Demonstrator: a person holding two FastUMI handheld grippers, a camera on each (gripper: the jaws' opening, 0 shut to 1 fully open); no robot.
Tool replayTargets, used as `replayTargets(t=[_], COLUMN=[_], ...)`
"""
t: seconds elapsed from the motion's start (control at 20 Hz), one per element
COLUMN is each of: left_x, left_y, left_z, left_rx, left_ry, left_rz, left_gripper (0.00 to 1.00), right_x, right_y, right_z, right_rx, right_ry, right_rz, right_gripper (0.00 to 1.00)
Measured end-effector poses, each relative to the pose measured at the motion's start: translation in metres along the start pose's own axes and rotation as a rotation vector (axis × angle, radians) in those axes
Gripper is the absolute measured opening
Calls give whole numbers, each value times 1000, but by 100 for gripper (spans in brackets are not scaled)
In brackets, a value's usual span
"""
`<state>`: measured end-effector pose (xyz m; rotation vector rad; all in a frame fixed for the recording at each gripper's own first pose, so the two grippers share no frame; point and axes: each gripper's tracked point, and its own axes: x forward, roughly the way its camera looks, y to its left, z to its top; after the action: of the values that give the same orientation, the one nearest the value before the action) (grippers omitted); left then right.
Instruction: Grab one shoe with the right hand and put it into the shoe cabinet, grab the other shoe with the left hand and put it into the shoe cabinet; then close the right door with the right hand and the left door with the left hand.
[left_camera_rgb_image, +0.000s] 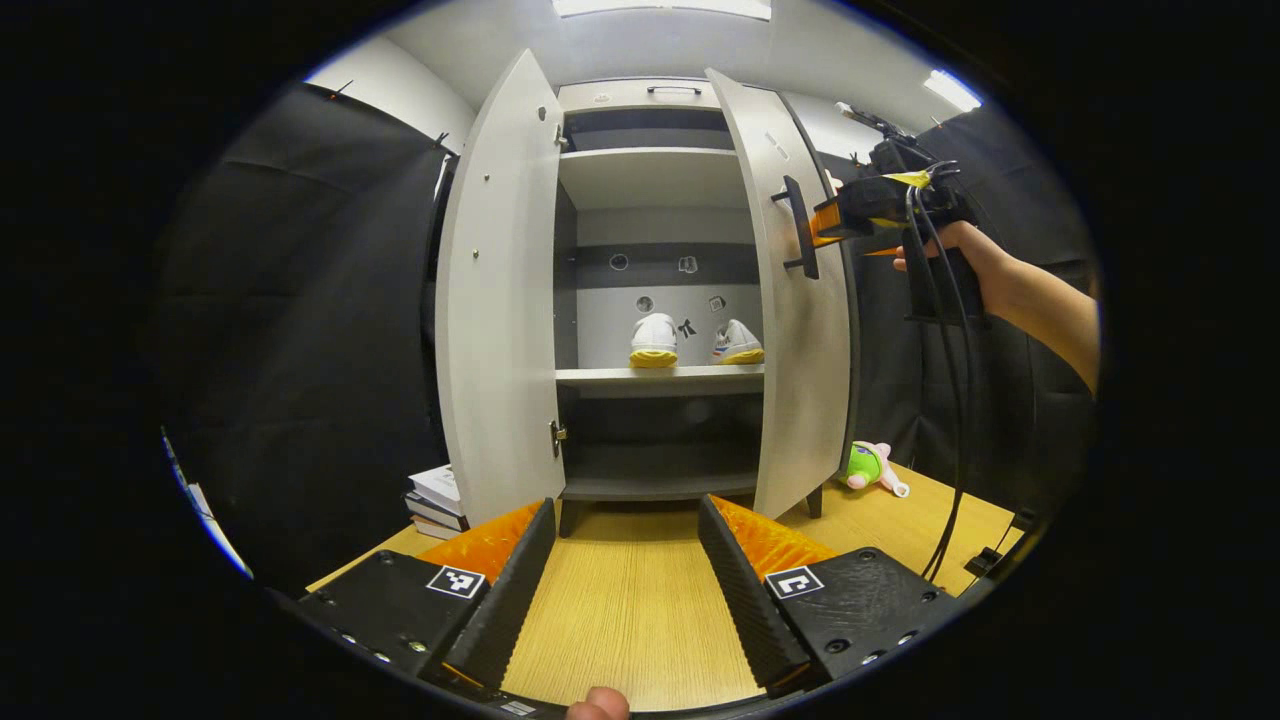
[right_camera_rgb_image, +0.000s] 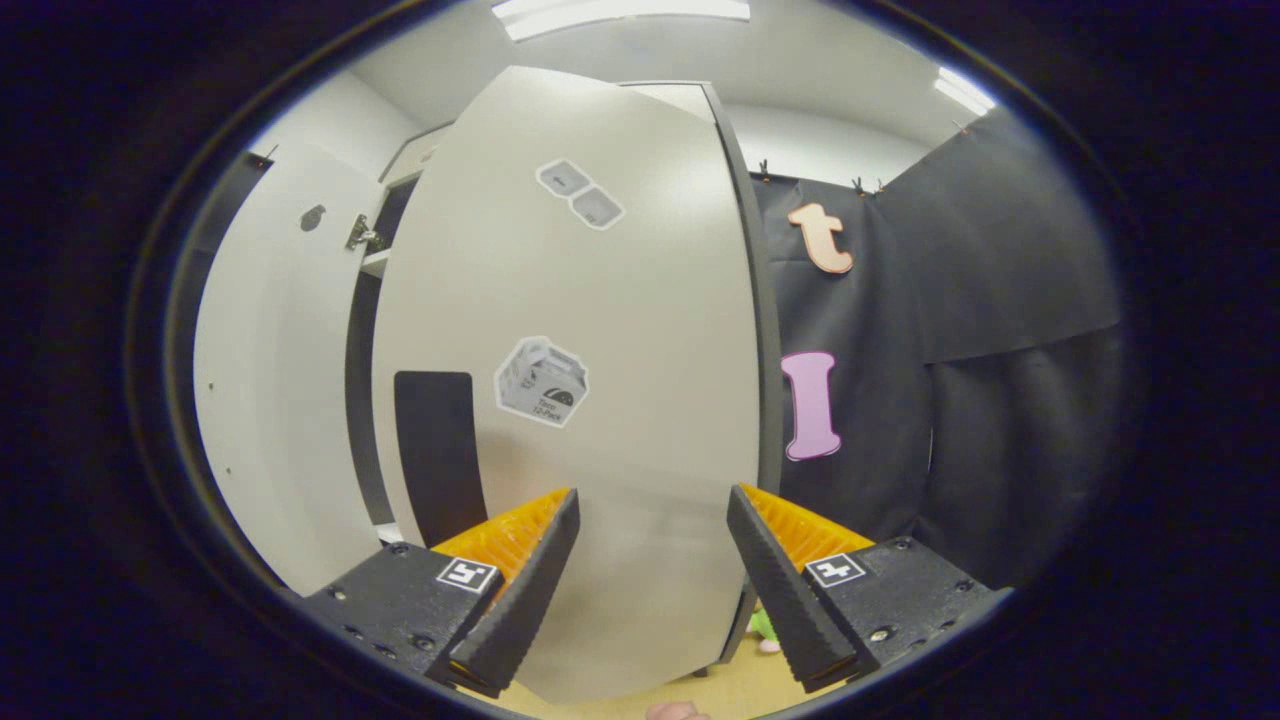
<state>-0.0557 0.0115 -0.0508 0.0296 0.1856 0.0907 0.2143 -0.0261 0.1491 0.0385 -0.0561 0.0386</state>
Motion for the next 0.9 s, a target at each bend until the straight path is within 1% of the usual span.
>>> replayTargets(t=[0.1, 0.15, 0.2, 0.3, 0.45, 0.5, 0.65, 0.75, 0.85, 0.9], left_x=[1, 2, 3, 3, 3, 3, 4, 6, 6, 6], left_y=[3, 3, 4, 3, 0, -1, -5, -8, -12, -13], left_z=[-2, -2, -2, -3, -3, -3, -3, -2, -1, 0], left_rx=[2, 5, 6, 4, 4, 6, 4, 4, 1, 0], left_ry=[4, 3, 2, 4, 5, 4, 6, 3, 3, 4], left_rz=[5, 7, 8, 4, -1, -3, -17, -23, -28, -33], left_gripper=[86, 87, 87, 87, 87, 87, 86, 86, 86, 86], right_x=[4, 4, 4, -6, -34, -45, -84, -113, -140, -153], right_y=[5, 4, 0, -6, -15, -17, -27, -27, -21, -25], right_z=[-3, -1, 2, 6, 11, 8, -12, -35, -57, -70], right_rx=[-1, -4, -7, -9, -15, -18, -46, -55, -56, -53], right_ry=[12, 11, 5, -13, -38, -46, -47, -42, -43, -45], right_rz=[10, 12, 0, -10, -12, -10, -25, -37, -32, -44], right_gripper=[96, 89, 89, 92, 93, 99, 99, 99, 98, 98])
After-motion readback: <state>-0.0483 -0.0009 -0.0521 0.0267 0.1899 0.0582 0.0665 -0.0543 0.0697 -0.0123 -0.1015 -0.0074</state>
